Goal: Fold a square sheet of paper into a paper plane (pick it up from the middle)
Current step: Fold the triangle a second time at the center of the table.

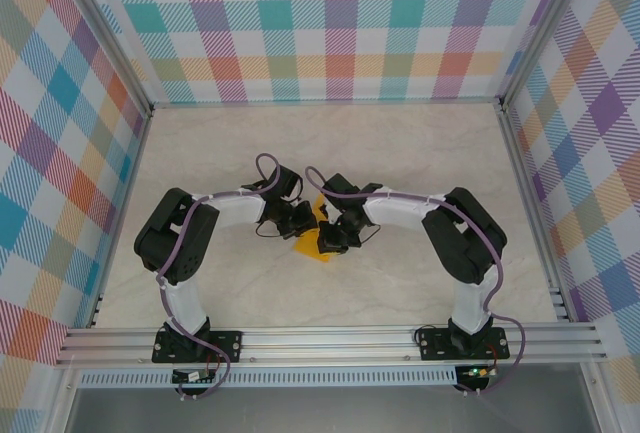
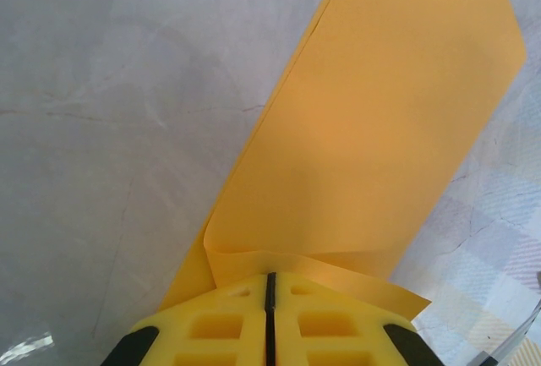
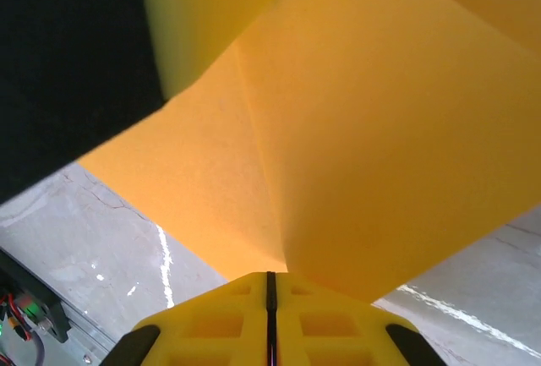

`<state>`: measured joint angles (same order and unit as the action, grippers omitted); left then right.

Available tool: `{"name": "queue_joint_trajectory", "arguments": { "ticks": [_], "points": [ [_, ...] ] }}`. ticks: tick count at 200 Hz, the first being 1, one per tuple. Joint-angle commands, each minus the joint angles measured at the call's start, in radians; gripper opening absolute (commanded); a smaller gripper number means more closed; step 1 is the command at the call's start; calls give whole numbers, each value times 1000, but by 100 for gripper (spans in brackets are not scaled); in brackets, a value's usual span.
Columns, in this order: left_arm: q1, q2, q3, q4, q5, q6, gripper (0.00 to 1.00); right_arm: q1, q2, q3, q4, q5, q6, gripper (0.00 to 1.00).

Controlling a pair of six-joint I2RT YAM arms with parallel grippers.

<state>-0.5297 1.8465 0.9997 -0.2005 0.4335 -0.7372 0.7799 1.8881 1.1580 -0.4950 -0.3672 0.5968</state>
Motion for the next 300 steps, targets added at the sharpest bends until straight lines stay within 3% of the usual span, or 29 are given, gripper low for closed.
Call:
{"name": "queue_joint_trajectory", "arguments": {
  "ticks": [1, 150, 262, 300],
  "points": [
    [-7, 84, -37, -116, -78, -3, 8, 7, -16, -40, 18, -32, 22, 9],
    [-7, 83, -48, -107, -74, -9, 8, 5, -68, -56, 51, -39, 48, 9],
    [-7, 85, -53, -101, -72, -10, 8, 7, 11, -119, 71, -73, 43, 9],
    [-7, 83, -58, -97, -73, -11, 8, 7, -77, -105, 103, -58, 56, 9]
  ]
}}
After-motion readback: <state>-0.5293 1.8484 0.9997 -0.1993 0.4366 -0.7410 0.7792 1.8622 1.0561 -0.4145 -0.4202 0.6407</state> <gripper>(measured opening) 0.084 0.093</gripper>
